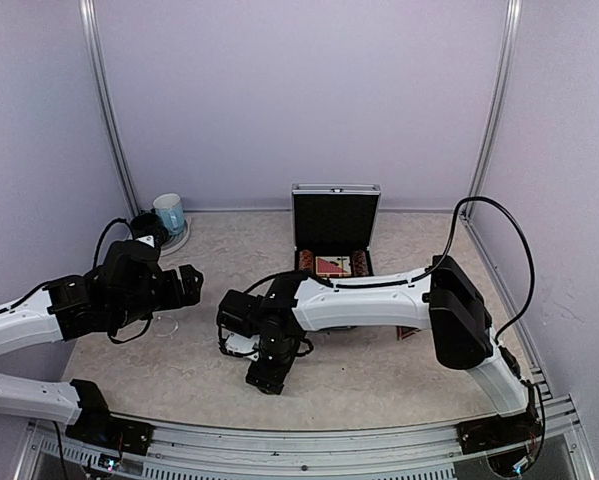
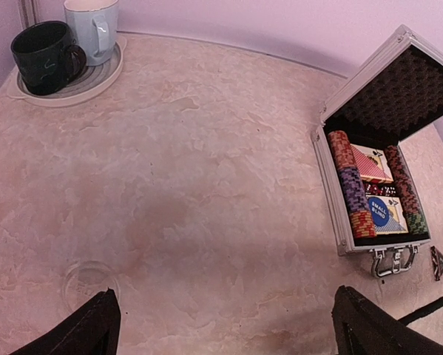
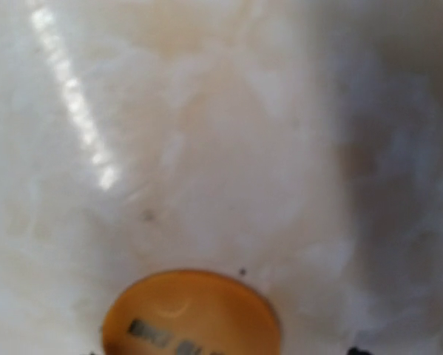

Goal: Pack up texas hold em set

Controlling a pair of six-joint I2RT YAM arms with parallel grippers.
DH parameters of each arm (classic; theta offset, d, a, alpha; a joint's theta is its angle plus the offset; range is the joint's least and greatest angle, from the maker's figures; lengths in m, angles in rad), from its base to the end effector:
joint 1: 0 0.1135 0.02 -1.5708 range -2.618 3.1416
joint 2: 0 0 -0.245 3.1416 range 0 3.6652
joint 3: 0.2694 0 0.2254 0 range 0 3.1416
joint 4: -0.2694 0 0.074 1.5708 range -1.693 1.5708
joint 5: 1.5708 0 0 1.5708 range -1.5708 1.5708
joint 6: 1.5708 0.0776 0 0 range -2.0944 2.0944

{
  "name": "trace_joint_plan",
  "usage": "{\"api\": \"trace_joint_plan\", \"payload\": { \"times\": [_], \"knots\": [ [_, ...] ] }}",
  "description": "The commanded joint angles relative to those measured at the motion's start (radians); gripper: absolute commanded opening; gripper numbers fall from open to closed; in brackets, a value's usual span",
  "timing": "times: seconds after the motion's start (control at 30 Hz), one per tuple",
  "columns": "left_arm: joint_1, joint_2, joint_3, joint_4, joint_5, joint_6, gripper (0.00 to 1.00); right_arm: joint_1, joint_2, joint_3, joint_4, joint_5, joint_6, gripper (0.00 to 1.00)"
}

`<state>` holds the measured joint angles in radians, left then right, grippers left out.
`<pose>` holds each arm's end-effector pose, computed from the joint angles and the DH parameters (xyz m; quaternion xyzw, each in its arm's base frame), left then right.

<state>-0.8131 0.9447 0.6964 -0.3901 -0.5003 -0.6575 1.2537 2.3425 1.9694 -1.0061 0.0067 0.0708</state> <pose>0.1754 -0.1312 0.2321 -0.0437 0.8715 -0.1281 0.4713 0.1389 0.4216 0.1169 -0.5547 0.8265 0.0562 0.0775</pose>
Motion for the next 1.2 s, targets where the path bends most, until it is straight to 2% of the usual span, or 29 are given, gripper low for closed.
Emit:
{"api": "trace_joint_plan", "payload": {
  "times": [0.0,0.5,0.7,1.03,1.17],
  "knots": [
    [0.006,0.003,0.015,0.020,0.006,0.010,0.99,0.012,0.004,0.051,-0.058,-0.045,-0.012,0.73],
    [0.011,0.000,0.012,0.023,0.010,0.015,0.99,0.028,0.099,0.118,-0.131,0.002,-0.010,0.74],
    [0.012,-0.001,0.012,0.024,0.011,0.014,0.99,0.036,0.128,0.122,-0.137,0.011,-0.009,0.64],
    [0.014,-0.001,0.004,0.026,0.016,0.009,0.99,0.050,0.170,0.158,-0.135,0.043,-0.003,0.63],
    [0.014,-0.004,0.001,0.024,0.014,0.007,0.99,0.050,0.173,0.163,-0.134,0.056,0.002,0.56]
  ]
}}
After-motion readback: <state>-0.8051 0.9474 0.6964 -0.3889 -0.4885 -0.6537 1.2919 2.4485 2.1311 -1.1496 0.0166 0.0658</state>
